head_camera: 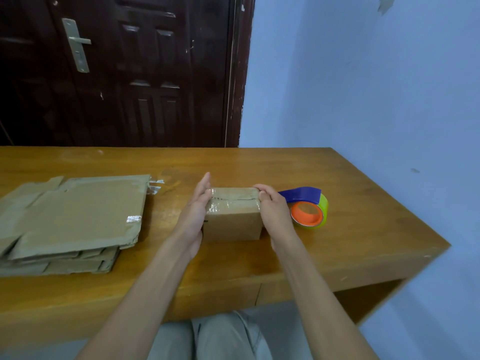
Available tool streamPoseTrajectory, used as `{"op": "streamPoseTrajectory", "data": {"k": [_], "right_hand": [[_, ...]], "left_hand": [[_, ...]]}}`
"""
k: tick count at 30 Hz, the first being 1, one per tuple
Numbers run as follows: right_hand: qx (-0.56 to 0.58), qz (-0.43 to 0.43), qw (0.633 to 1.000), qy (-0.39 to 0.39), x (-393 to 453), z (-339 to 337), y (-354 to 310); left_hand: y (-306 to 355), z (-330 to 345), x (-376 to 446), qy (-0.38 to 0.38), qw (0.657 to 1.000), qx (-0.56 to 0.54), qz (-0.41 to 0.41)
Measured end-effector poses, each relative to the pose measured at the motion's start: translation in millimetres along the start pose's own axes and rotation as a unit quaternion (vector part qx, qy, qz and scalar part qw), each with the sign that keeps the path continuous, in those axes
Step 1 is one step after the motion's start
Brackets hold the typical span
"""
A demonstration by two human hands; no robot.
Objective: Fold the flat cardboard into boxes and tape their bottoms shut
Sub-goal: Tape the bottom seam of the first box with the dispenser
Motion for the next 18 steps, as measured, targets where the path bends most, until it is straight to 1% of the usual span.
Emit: {"op": "streamPoseTrajectory", "data": {"k": [2, 4, 6, 8, 9, 10, 12, 14, 16, 18], "right_hand": [[0.04, 0.014, 0.999, -0.019, -3.9, 0.8, 1.4], [0.081, 0.046, 0.995, -0.043, -7.2, -0.5, 5.5], [0.089, 0.07, 0.992, -0.063, -12.2, -2.7, 8.4], [0.049, 0.068, 0.994, -0.064, -15.1, -9.4, 6.3], [0.012, 0.061, 0.996, -0.06, -14.9, -13.5, 3.5], [-0.021, 0.06, 0.996, -0.057, -14.2, -16.9, 0.6], [-0.061, 0.083, 0.993, -0.062, -14.6, -20.5, -2.6], [-0.056, 0.102, 0.991, -0.073, -16.5, -21.8, -3.4], [-0.046, 0.096, 0.992, -0.072, -18.5, -23.0, -5.8], [-0.019, 0.07, 0.995, -0.061, -20.6, -23.2, -9.8]], "left_hand": [[-8.8, -6.5, -1.2, 0.006, 0.999, -0.029, -0.031], [-18.3, -14.1, -3.9, 0.016, 0.998, -0.01, -0.055], [-15.8, -24.1, -4.2, 0.056, 0.993, 0.099, -0.042], [-2.2, -32.3, -4.0, 0.108, 0.961, 0.255, -0.023], [4.7, -33.1, -5.7, 0.107, 0.946, 0.305, -0.016], [8.4, -32.0, -7.6, 0.082, 0.941, 0.328, -0.017], [8.4, -30.5, -15.0, 0.028, 0.953, 0.296, -0.066], [8.7, -29.1, -22.2, 0.012, 0.96, 0.264, -0.093], [14.5, -25.4, -26.8, 0.017, 0.963, 0.253, -0.09], [23.3, -22.8, -30.8, 0.017, 0.974, 0.219, -0.056]]}}
Point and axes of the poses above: each hand's wrist, its own x-axis towards the middle knuckle, its own z-axis out of the palm, y = z × x, the point moved 5 cm from there along x, towards the middle knuckle, and after that the axes turned 4 degrees about -y, right-handed, at the moved point
